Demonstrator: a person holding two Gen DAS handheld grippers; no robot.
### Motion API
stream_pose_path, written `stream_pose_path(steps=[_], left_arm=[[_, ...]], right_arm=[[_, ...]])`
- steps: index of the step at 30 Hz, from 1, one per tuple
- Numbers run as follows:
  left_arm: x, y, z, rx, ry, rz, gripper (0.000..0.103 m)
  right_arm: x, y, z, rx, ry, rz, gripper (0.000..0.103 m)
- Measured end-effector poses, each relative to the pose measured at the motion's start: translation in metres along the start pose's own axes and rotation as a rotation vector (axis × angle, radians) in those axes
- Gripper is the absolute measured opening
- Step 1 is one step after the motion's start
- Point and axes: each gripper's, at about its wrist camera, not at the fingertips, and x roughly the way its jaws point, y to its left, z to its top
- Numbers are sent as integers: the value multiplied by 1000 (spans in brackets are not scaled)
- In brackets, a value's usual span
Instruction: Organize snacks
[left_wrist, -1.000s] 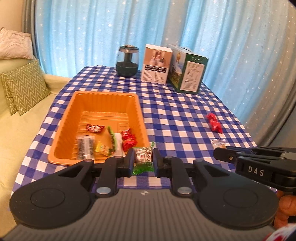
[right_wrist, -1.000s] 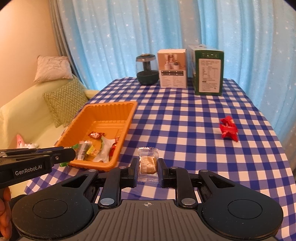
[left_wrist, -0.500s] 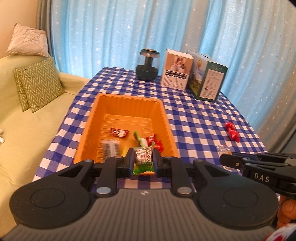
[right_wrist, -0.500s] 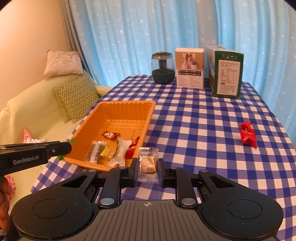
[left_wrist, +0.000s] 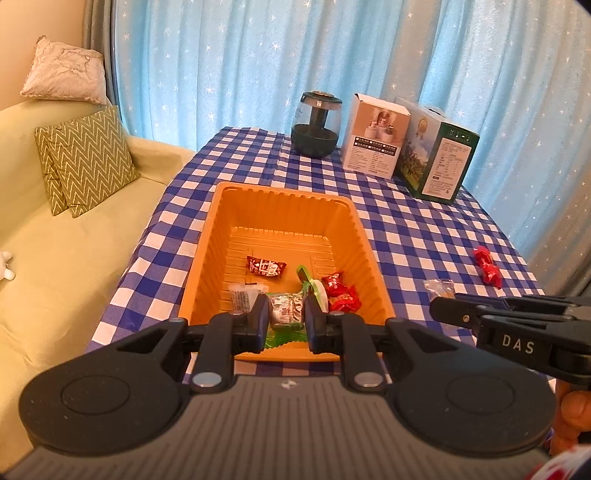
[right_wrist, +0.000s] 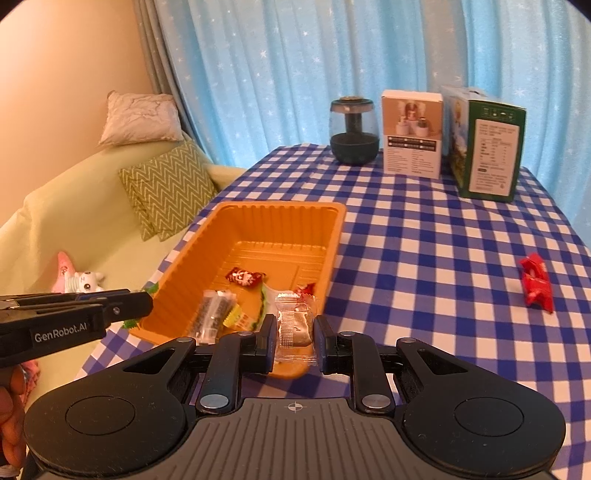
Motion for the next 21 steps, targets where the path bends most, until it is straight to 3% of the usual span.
stream_pose_path(steps=[21], left_arm=[[71,20,22,32,68,-20,18]], right_arm=[[73,14,20,-35,53,54,22]])
